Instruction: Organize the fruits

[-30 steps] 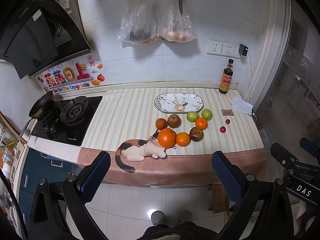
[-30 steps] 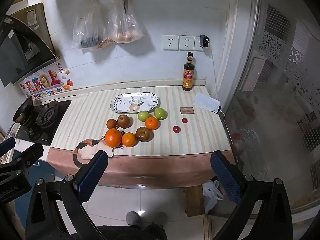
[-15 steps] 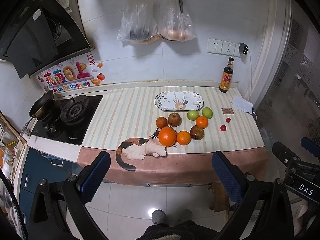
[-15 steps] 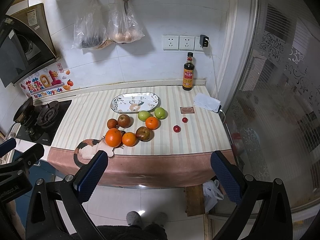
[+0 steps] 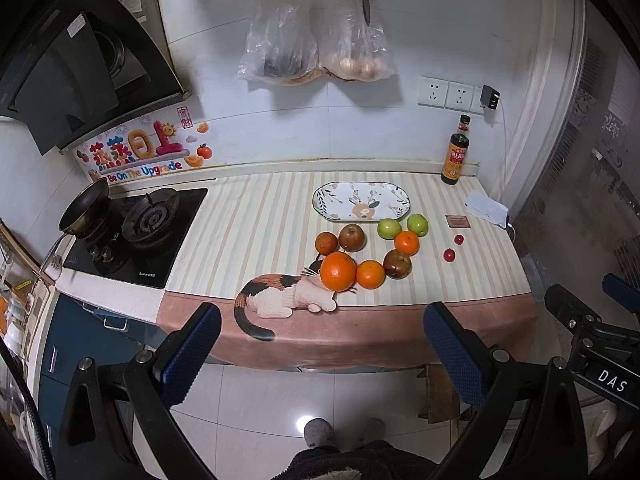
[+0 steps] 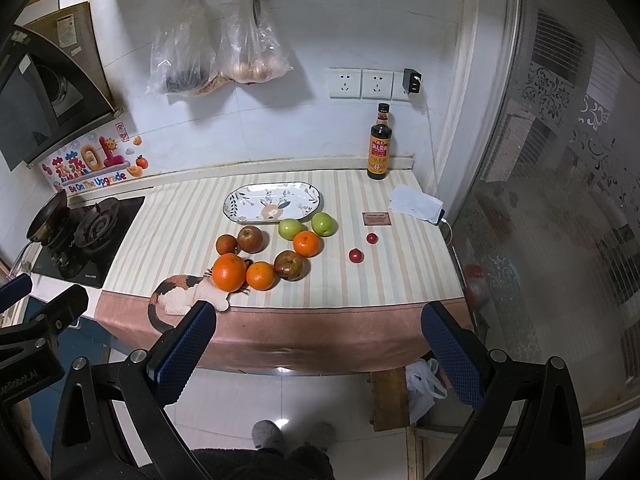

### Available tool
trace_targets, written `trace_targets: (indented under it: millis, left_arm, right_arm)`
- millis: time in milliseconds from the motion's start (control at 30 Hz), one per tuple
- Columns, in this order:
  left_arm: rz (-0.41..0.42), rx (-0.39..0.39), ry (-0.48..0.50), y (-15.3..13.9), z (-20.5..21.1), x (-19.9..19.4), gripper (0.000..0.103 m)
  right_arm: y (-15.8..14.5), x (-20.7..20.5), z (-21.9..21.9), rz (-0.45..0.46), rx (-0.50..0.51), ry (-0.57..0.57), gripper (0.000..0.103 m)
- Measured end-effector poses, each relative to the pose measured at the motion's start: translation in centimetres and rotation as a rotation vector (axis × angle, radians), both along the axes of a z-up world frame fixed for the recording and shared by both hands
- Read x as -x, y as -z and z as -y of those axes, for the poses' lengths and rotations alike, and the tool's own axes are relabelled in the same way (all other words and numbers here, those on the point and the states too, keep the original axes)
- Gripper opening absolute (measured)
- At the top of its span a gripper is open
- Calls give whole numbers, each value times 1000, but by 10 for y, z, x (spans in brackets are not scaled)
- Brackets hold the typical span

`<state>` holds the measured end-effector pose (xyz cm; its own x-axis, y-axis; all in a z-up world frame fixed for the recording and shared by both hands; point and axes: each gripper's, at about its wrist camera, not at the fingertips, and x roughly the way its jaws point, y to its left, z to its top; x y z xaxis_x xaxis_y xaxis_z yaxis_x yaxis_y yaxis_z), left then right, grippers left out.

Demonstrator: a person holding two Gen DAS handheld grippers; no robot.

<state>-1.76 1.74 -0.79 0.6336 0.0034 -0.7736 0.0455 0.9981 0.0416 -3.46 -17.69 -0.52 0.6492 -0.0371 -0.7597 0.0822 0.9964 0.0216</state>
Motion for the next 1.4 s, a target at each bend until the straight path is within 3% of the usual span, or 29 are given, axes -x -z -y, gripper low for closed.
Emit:
trace_targets:
  millis: [1100,1400]
  left_arm:
    - [0,1,-6,-3,-6,0,103]
    - [-5,-6,-65,0,5,-15,103]
  right_arm:
    - [-6,-2,-2,-1,1,-10,103]
    - [4,-13,11,-19,-38,-28,103]
